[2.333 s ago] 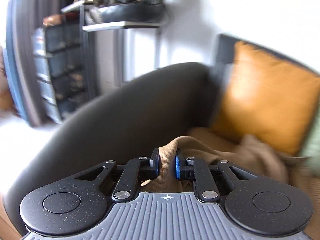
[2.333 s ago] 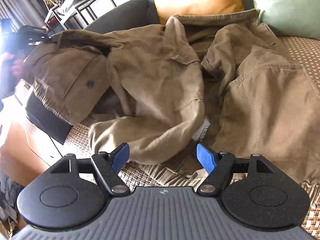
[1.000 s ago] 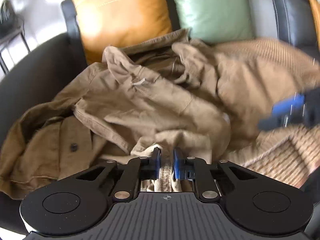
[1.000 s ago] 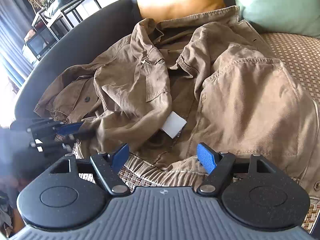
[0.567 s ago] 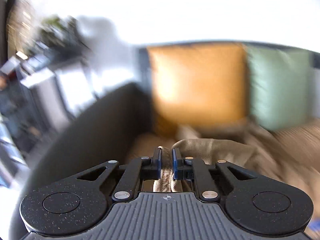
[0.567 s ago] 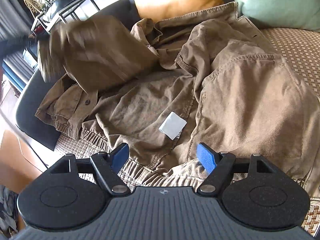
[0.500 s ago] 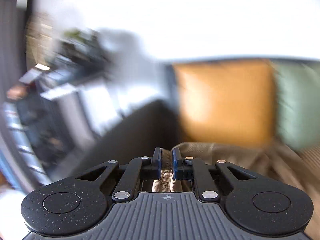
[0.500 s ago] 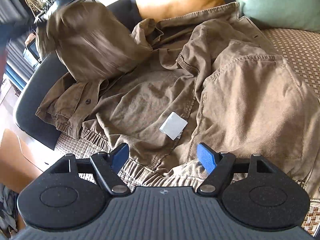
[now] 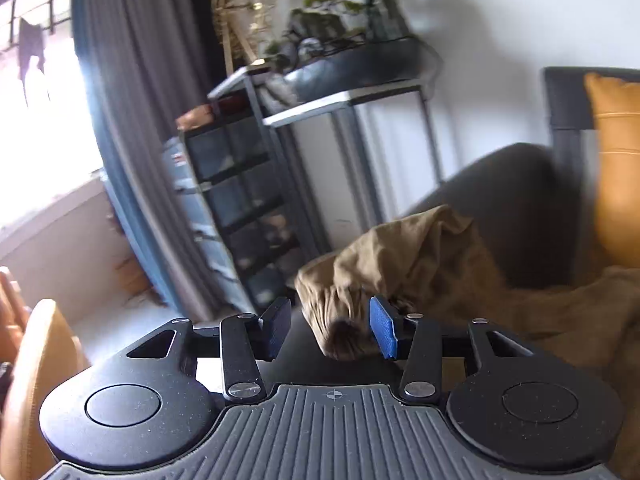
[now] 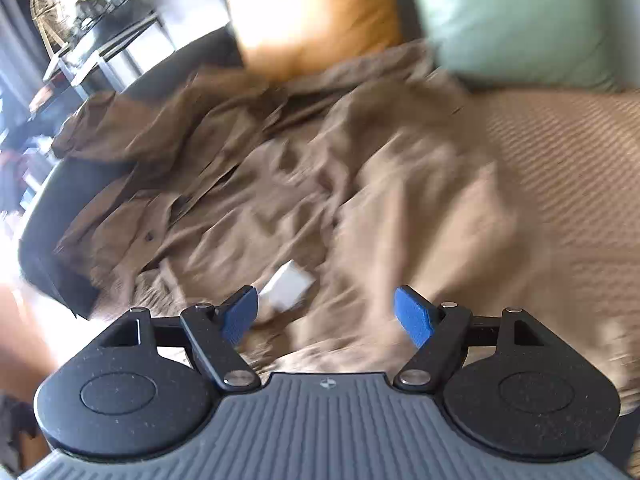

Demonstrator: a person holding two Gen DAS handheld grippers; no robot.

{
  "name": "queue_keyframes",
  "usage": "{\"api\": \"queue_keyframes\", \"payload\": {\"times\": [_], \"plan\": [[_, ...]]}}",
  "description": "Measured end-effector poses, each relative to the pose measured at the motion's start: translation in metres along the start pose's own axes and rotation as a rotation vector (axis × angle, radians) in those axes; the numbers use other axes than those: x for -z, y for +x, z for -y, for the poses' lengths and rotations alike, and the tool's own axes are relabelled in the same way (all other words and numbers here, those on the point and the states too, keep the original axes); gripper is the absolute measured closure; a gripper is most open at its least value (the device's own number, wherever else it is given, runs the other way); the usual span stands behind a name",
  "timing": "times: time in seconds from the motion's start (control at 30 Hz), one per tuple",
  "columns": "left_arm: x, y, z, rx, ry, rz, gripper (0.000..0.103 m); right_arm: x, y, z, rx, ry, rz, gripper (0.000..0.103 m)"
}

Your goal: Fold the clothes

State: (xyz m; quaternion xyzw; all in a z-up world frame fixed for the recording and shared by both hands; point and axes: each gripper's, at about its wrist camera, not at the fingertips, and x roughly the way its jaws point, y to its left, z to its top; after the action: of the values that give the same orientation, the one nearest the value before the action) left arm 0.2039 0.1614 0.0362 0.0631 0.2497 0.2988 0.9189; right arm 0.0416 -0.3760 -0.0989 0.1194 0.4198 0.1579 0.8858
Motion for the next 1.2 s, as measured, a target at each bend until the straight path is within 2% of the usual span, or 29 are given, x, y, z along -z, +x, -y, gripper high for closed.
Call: {"api": "queue_keyframes", "payload": {"times": [0.13, 0.27, 0.37, 0.43, 0.53, 0.57, 0.7, 0.83, 0.93, 1.0, 1.03, 1.07, 1.1, 1.2], "plan": [[0.04, -0.058, 0.032, 0.311, 0.074, 0.028, 0.038, -0.006, -0.029, 0.034, 0.11, 0.046, 0.059, 0.022], [0.105, -0.134, 0.091, 0.591, 0.234, 0.071, 0.031, -0.003, -0.037, 0.075, 0.191, 0.135, 0.043, 0.021], [0.154, -0.189, 0.135, 0.78, 0.346, 0.086, 0.031, 0.005, -0.036, 0.099, 0.187, 0.211, 0.025, 0.021], [0.181, -0.22, 0.161, 0.869, 0.397, 0.097, 0.03, 0.011, -0.036, 0.112, 0.177, 0.258, 0.025, 0.021], [0.212, -0.251, 0.2, 1.007, 0.471, 0.072, 0.029, 0.019, -0.038, 0.126, 0.141, 0.32, 0.04, 0.021], [0.226, -0.261, 0.21, 1.03, 0.518, 0.083, 0.029, 0.021, -0.038, 0.128, 0.125, 0.341, 0.042, 0.021], [0.263, -0.289, 0.25, 1.032, 0.7, 0.191, 0.028, 0.023, -0.043, 0.132, 0.073, 0.356, 0.06, 0.021], [0.285, -0.303, 0.288, 0.994, 0.823, 0.269, 0.026, 0.02, -0.041, 0.134, 0.073, 0.367, 0.073, 0.021], [0.295, -0.309, 0.309, 0.973, 0.9, 0.275, 0.026, 0.021, -0.039, 0.136, 0.063, 0.384, 0.076, 0.021], [0.301, -0.313, 0.319, 0.95, 0.952, 0.281, 0.05, 0.022, -0.039, 0.135, 0.065, 0.383, 0.073, 0.021], [0.301, -0.313, 0.322, 0.958, 0.961, 0.271, 0.088, 0.022, -0.039, 0.134, 0.069, 0.38, 0.072, 0.021], [0.293, -0.31, 0.32, 0.98, 0.914, 0.232, 0.094, 0.023, -0.04, 0.133, 0.074, 0.376, 0.071, 0.021], [0.282, -0.306, 0.316, 1.002, 0.841, 0.181, 0.094, 0.022, -0.041, 0.132, 0.079, 0.372, 0.072, 0.021], [0.234, -0.279, 0.282, 1.064, 0.499, 0.017, 0.096, 0.02, -0.049, 0.128, 0.083, 0.358, 0.091, 0.021]]}}
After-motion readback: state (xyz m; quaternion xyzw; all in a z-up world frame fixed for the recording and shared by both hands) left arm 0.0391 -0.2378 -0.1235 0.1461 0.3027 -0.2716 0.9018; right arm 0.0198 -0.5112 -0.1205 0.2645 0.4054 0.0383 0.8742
